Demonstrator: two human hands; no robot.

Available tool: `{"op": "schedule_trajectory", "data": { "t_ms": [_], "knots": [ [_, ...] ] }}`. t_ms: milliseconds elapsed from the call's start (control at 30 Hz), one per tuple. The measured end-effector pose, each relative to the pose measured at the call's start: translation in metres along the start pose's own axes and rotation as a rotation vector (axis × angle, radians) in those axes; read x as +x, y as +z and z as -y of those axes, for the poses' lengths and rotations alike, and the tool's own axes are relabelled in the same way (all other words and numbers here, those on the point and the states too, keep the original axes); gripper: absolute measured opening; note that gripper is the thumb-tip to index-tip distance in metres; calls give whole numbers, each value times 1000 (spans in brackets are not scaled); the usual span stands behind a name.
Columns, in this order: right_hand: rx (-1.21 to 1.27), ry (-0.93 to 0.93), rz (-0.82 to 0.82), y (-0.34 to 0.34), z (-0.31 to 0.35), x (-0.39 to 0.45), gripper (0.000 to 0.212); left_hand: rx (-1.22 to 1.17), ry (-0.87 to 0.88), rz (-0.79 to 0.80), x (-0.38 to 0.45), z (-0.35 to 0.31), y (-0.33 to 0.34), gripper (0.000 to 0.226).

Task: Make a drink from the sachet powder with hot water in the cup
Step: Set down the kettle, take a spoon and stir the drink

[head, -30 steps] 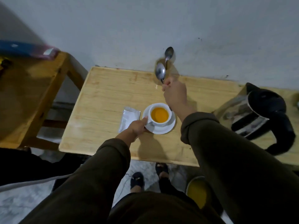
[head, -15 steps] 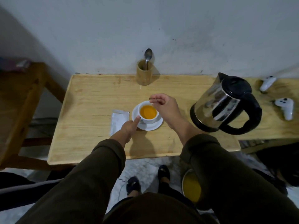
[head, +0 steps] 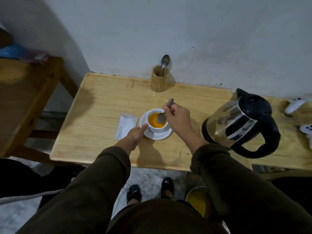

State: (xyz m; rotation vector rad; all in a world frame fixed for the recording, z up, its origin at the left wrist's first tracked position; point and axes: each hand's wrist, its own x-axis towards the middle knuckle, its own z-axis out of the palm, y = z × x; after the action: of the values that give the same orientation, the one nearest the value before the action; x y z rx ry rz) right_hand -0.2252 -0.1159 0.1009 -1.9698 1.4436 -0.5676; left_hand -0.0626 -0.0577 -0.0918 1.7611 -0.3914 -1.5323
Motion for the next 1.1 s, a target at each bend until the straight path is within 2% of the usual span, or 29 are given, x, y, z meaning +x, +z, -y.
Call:
{"op": "schedule_trajectory", "data": {
  "t_ms": [133,267,433,700,833,1100],
  "knots": [
    [-102,-61,21,3,-9,3,30,-26,11,-28,-10,-6,3,133],
    [-95,-93,51,4,-14,5,23,-53,13,-48,-29,-18,10,112],
    [-127,-138,107,5,-20,3,29,-63,20,-77,-31,-16,11,113],
    [-89,-71,206,8,-20,5,33,-48,26,-89,-36,-19,13,110],
    [-109,-63,245,9,-18,7,35,-58,18,-71,-42,-23,16,92],
    [-332,-196,217,2,-9,9,33,-80,11,-52,-43,-23,16,86]
  ]
}}
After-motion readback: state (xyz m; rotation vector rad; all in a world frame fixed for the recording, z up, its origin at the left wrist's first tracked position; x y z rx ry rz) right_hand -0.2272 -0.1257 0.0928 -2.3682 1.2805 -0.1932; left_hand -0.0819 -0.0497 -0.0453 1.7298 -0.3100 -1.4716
